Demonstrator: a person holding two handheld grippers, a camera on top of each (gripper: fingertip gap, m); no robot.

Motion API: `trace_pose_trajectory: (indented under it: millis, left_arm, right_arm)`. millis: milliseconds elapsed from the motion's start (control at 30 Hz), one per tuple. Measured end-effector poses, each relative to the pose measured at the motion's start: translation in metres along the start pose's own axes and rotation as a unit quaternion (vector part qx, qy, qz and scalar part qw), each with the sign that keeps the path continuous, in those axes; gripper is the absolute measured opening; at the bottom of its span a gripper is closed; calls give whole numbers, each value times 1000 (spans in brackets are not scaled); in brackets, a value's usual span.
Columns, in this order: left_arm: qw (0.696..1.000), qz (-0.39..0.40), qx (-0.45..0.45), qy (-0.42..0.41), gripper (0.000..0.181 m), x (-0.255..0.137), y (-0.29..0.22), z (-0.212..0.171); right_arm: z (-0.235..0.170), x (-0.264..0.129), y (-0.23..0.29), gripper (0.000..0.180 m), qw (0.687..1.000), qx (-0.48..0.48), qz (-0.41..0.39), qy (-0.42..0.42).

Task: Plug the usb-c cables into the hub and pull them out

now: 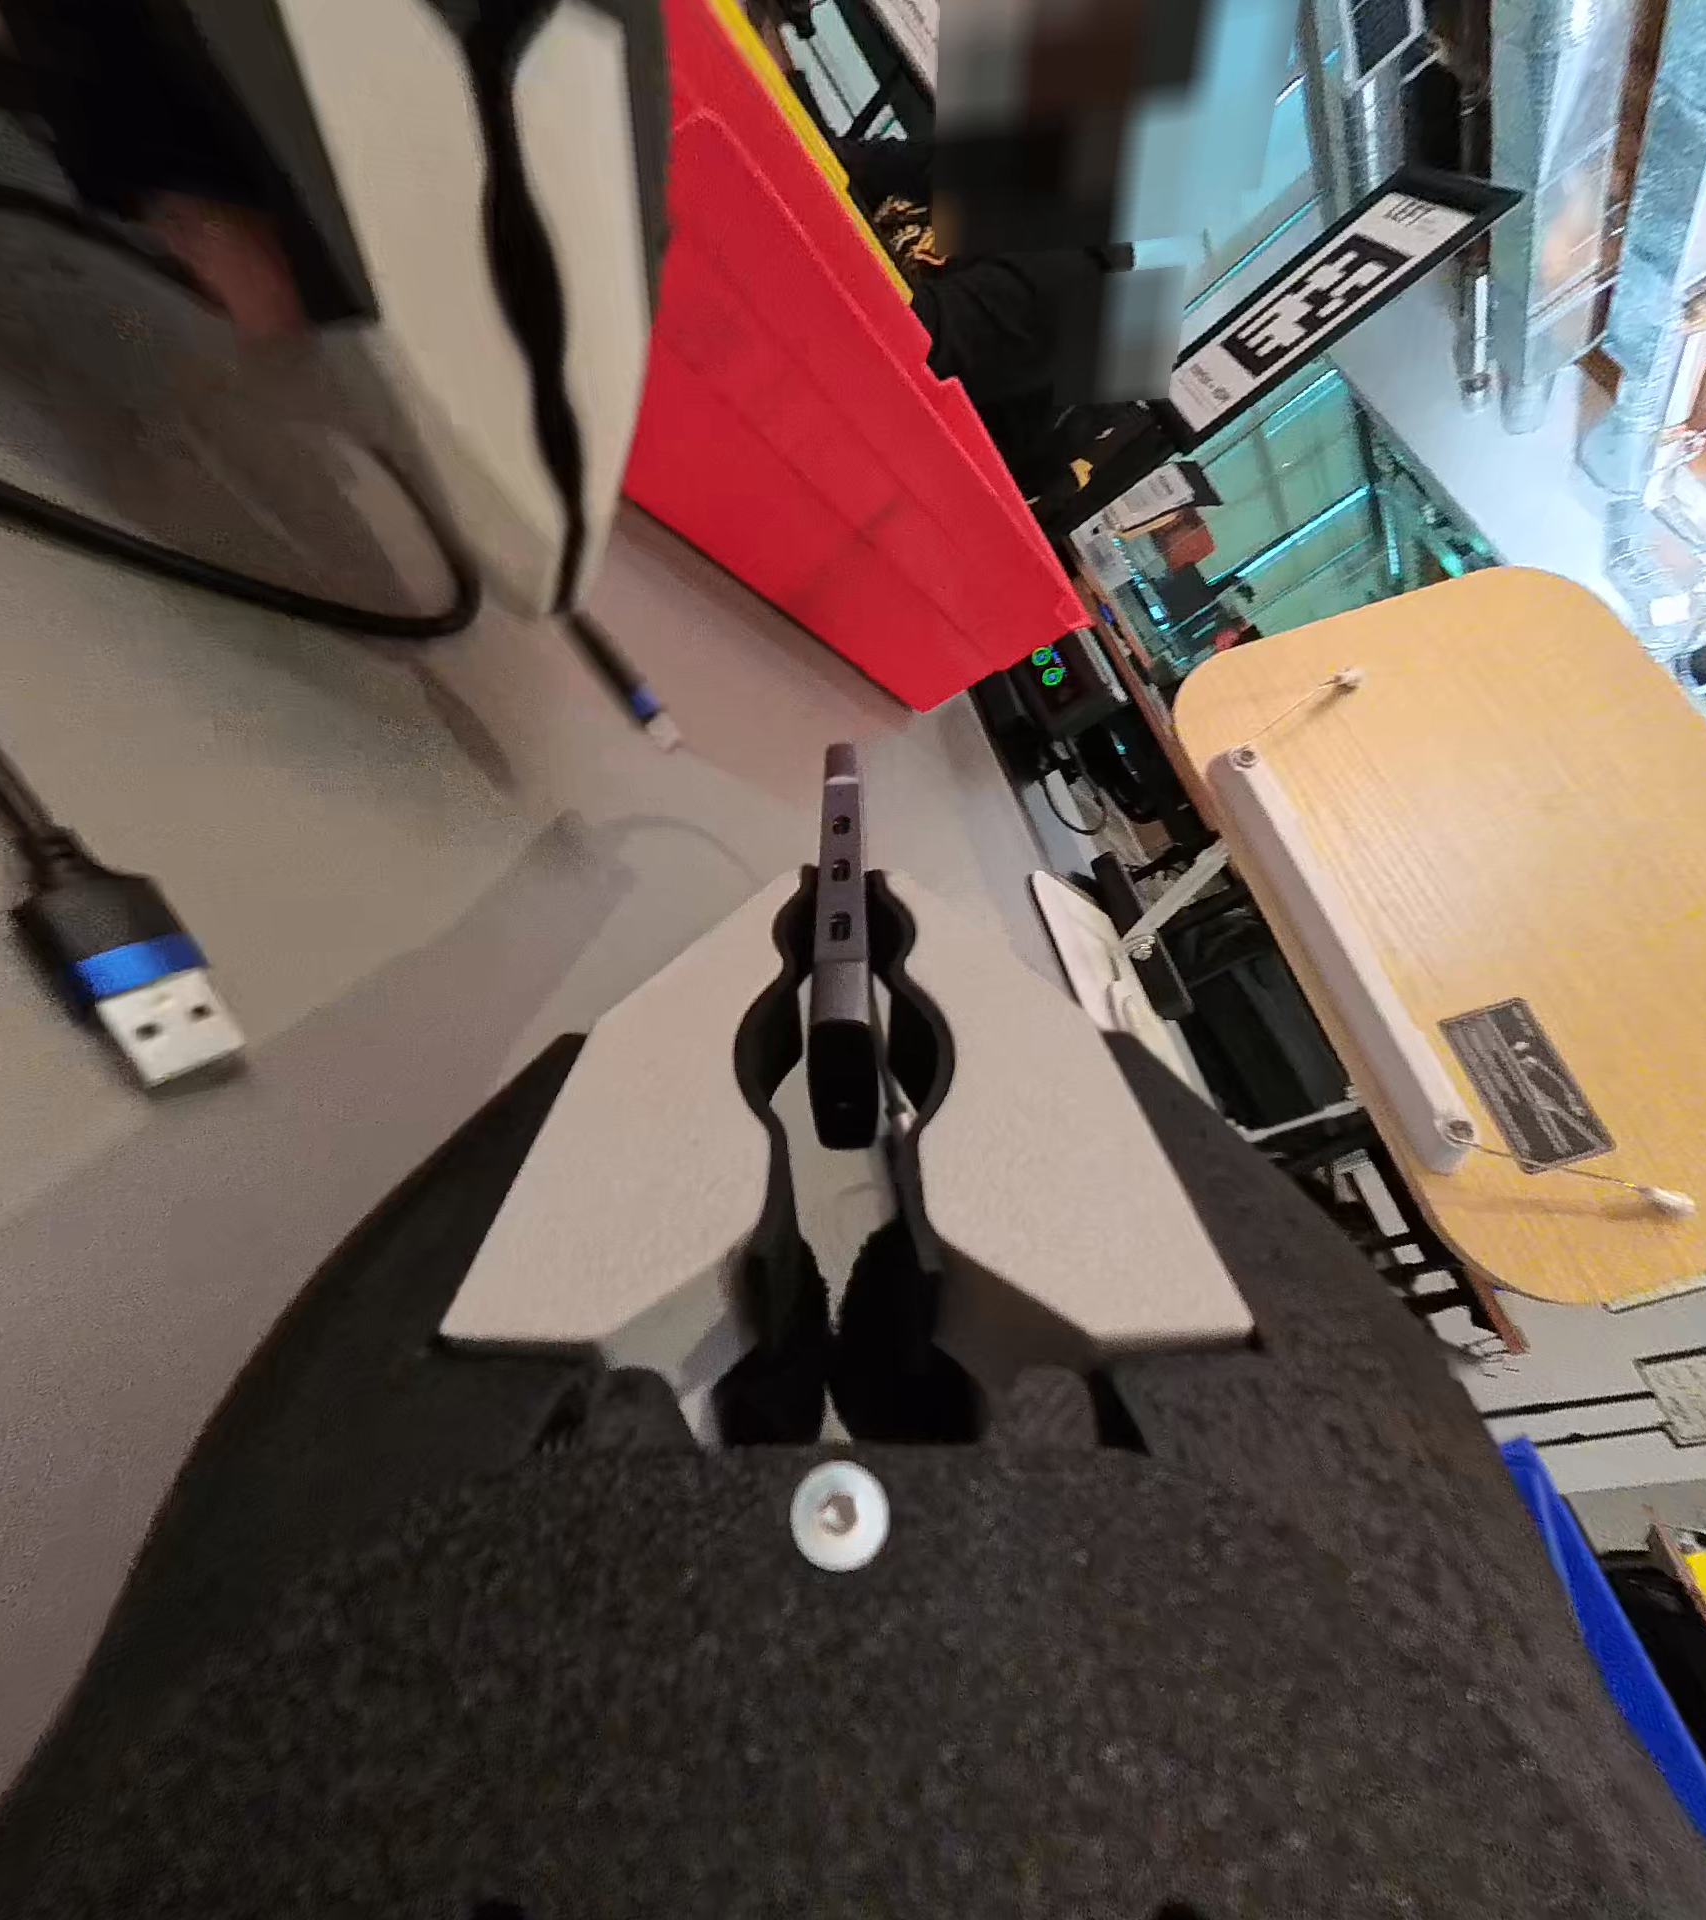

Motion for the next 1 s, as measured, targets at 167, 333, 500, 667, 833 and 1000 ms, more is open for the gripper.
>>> trace_pose_trajectory:
  millis: [167, 333, 500, 667, 833, 1000]
  left_arm:
    - [987, 106, 116, 17, 3, -20, -9, 20]
    - [991, 84, 105, 17, 3, -10, -19, 17]
    - [993, 58, 103, 0, 2, -5, -26, 20]
    - [995, 46, 89, -4, 2, -2, -28, 21]
    - [996, 43, 79, -7, 2, -1, -27, 20]
    - [997, 41, 67, -19, 2, -1, -29, 24]
  right_arm:
    - [-7, 8, 11, 9, 992, -103, 4, 66]
    - [12, 9, 15, 9, 982, -180, -12, 61]
    - [18, 9, 21, 9, 975, -215, -15, 54]
    - [17, 11, 25, 9, 974, -219, -12, 54]
    - [16, 12, 26, 9, 971, -231, -13, 56]
    - [14, 14, 29, 8, 964, -257, -16, 63]
Point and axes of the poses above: each gripper's, where its closed fingertips meet, x out along the fingers, z out of its top, y = z × x across the jaws, the point moved 3 cm from there along -x, back along the fingers, and after that the axes turned 13 degrees about -z, right-handed, at the moved point
